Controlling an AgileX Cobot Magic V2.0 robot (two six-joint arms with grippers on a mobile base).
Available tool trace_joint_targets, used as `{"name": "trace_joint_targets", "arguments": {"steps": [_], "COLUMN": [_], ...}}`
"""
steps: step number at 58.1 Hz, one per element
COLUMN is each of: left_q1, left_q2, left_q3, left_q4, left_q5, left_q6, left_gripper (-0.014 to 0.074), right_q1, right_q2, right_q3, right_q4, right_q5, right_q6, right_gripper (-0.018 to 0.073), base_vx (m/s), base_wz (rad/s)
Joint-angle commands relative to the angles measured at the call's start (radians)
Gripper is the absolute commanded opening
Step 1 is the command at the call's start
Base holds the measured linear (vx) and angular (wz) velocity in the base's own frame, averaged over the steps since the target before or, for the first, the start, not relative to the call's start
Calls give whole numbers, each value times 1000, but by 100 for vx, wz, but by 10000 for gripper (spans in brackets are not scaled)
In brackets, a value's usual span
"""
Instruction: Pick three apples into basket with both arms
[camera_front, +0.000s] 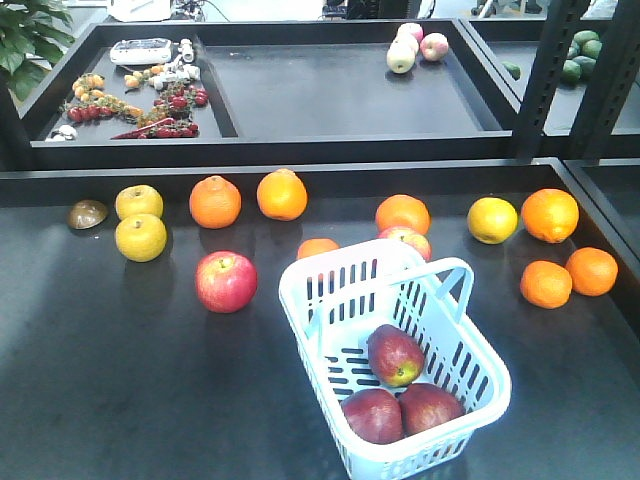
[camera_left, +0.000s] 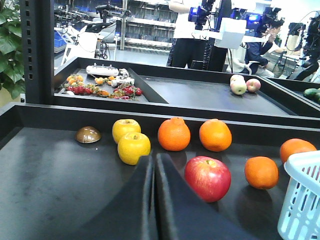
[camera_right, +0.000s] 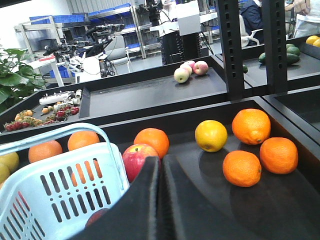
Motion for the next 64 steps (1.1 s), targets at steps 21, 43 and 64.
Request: {"name": "trace_joint_targets", "arguments": {"steps": [21, 43, 64], "left_q1": [1, 1, 1], "left_q2": [-13, -13, -13], "left_q3": [-25, -25, -25], "left_q4": [1, 1, 1], "left_q5": [-75, -75, -75], "left_q6": [-5, -5, -5], "left_gripper": [-6, -6, -6], "right_q1": [-6, -6, -6], "right_q2": [-11, -11, -11], "right_q3": [13, 13, 12], "right_q4": [-13, -13, -13], "right_q5": [-83, -83, -83], "right_q6": [-10, -10, -10], "right_gripper": [8, 8, 8], "base_vx": [0, 0, 0], "base_wz": [0, 0, 0]}}
